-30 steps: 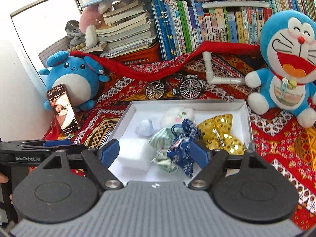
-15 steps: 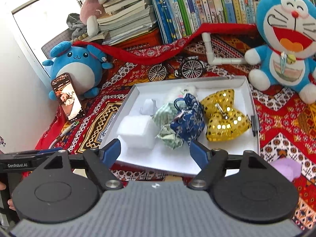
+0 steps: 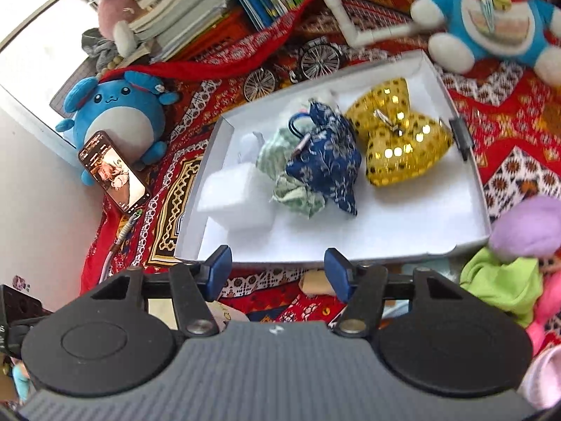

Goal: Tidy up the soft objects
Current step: 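Withdraw both open grippers from the tray toward the paper cup, then grasp the small string-tied white packet beside the cup with the left gripper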

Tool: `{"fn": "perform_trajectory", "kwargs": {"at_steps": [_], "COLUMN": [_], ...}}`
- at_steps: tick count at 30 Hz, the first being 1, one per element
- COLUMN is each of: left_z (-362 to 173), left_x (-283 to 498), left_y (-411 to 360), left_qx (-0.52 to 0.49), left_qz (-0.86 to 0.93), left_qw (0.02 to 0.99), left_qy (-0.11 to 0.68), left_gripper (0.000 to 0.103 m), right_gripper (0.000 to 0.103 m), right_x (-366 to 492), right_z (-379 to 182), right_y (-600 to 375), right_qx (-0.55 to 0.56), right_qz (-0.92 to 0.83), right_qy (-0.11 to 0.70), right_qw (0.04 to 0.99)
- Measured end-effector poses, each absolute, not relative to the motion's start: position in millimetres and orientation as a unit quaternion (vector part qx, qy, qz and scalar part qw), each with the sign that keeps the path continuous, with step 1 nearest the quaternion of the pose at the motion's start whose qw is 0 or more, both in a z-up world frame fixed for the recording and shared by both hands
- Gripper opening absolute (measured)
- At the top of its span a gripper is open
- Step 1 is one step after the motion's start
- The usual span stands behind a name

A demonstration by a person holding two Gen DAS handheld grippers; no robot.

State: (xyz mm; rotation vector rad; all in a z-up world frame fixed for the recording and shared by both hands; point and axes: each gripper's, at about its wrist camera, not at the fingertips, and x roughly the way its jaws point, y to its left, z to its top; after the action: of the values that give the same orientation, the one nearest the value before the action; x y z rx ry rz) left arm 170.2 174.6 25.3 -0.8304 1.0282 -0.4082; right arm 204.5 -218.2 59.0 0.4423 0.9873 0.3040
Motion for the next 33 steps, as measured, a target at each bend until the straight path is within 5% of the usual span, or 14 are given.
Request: {"fn": "perform_trajectory", "kwargs": {"at_steps": [20,25,33], "left_z": [-14.8,-15.8,-2.0], "left_x": [204.6,202.2,192.7], "left_y": [153.5,153.2,159.5], "left_qx": [-0.447,-0.446,-0.396], "left_qz": [-0.143,-0.139,-0.130], "left_qw": [0.714,0.717,0.752], "left_qy": [0.520,0.517,0.510], "left_gripper": [0.028,0.007,0.001], "right_gripper": [0.064,0.064,0.065], "right_x": [216.2,217.3,218.7], "right_z": [50.7,51.3,51.6], "right_y": [-217.5,-216.3,-215.8], "right_qx": [0.255,0.253,0.252], "right_qz": [0.127,0.125,0.125], "right_qy": [0.486,0.486,0.485], "right_qw": [0.827,0.827,0.828]}}
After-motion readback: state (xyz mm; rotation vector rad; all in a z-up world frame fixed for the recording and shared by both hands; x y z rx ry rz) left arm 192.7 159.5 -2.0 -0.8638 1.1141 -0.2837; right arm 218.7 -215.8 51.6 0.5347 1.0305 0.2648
